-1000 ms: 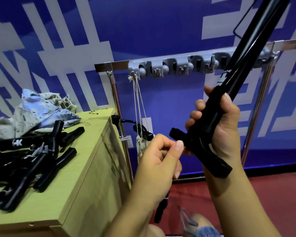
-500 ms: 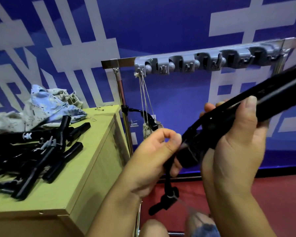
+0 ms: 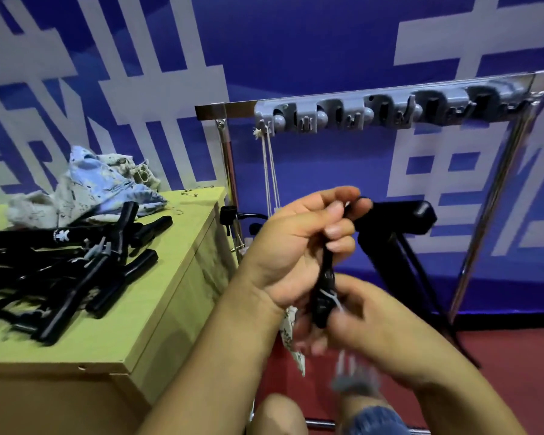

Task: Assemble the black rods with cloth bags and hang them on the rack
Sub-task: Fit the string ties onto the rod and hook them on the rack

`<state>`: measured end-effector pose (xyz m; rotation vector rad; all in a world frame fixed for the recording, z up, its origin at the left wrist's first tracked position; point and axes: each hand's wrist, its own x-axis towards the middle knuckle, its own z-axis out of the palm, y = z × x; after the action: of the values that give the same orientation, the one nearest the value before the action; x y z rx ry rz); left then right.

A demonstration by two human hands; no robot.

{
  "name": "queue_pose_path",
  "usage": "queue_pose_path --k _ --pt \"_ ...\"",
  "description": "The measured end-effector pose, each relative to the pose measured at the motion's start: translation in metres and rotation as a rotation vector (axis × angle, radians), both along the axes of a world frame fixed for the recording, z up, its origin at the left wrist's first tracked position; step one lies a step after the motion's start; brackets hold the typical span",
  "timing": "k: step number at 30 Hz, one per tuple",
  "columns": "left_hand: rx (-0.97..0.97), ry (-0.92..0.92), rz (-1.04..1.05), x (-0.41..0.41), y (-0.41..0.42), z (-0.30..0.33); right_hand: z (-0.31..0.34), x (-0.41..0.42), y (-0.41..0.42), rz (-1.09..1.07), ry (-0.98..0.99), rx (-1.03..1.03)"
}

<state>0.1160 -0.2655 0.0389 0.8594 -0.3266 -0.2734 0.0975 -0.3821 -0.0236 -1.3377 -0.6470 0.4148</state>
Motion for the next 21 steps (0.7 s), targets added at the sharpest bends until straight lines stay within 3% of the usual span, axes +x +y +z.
queue_pose_path --k 4,8,11,17,21 --pt "0.210 -0.068 -0.072 0.005 0.004 -0.005 0.003 0.000 -0.017 0.129 0.017 0.011" --pt "0.396 -0.155 -0.090 0.007 0.015 -0.002 0.007 0.006 -0.021 0.160 -0.209 -0.109" --pt "0.503 -0.209 0.006 0.007 0.016 -0.001 0.013 0.011 -0.020 0.169 -0.256 -0.152" --pt "0.566 -0.284 0.278 0.010 0.022 0.000 0.002 0.020 -0.011 0.013 -0.030 -0.158" --pt "0.591 -0.294 0.353 0.013 0.020 -0.005 -0.007 0.021 0.001 0.175 0.080 -0.034"
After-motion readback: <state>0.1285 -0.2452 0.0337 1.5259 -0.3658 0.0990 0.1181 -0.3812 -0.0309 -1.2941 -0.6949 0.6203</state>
